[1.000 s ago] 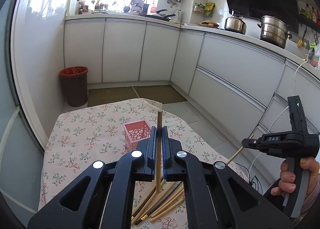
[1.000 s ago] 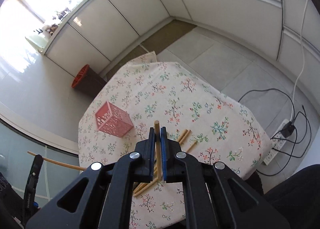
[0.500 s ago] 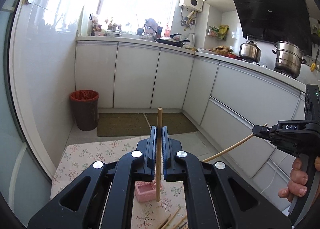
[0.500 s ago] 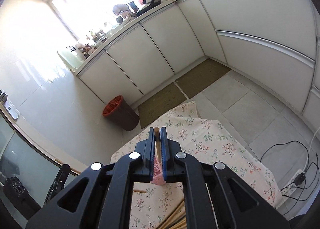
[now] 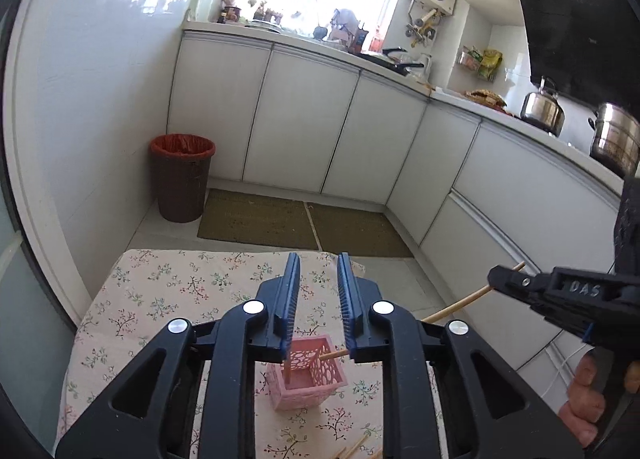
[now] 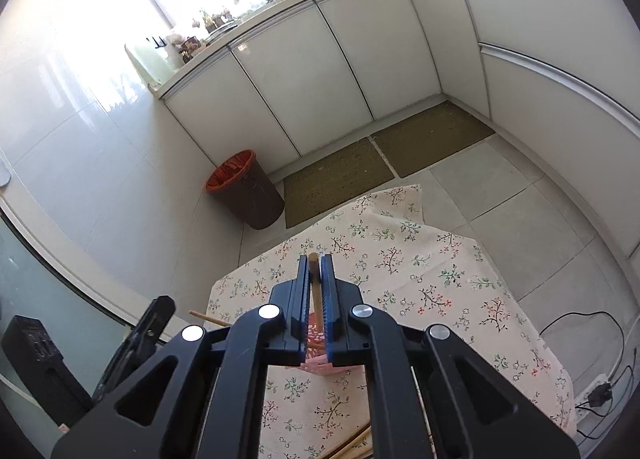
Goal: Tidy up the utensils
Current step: 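Carry both held chopsticks upright over the pink holder with both tools, then open both tools to drop the chopsticks into the pink holder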
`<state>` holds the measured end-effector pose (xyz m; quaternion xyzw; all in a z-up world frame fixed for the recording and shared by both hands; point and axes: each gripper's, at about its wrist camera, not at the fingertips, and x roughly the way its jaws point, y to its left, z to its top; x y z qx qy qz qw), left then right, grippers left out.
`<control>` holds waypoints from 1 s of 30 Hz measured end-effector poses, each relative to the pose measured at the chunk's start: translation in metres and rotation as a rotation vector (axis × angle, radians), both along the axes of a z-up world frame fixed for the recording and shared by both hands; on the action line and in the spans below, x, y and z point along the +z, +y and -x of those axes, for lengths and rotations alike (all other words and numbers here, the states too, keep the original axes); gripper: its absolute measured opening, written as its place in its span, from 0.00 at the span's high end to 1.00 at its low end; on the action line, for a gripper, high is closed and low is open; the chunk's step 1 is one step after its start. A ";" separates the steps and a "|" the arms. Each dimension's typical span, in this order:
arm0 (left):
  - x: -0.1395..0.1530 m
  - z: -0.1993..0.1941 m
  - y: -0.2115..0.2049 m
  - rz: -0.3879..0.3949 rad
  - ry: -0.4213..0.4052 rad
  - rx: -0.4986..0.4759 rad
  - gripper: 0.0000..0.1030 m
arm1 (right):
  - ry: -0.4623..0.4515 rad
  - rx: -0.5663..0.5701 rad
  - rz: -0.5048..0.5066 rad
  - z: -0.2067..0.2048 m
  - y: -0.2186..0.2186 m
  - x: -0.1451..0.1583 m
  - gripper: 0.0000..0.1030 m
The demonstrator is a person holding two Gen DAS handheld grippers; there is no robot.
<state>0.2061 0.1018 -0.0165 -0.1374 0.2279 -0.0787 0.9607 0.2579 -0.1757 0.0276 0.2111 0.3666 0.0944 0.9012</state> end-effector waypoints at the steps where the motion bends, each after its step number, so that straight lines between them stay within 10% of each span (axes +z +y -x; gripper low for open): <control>1: 0.003 0.002 0.004 0.024 -0.012 0.014 0.76 | 0.002 0.007 0.007 -0.002 0.004 -0.002 0.94; 15: 0.006 0.012 0.037 0.102 -0.004 0.085 0.65 | 0.026 0.072 0.129 -0.025 0.046 -0.032 0.90; 30: 0.017 0.043 0.001 -0.034 -0.014 0.092 0.30 | -0.049 -0.040 0.229 0.036 0.013 -0.017 0.40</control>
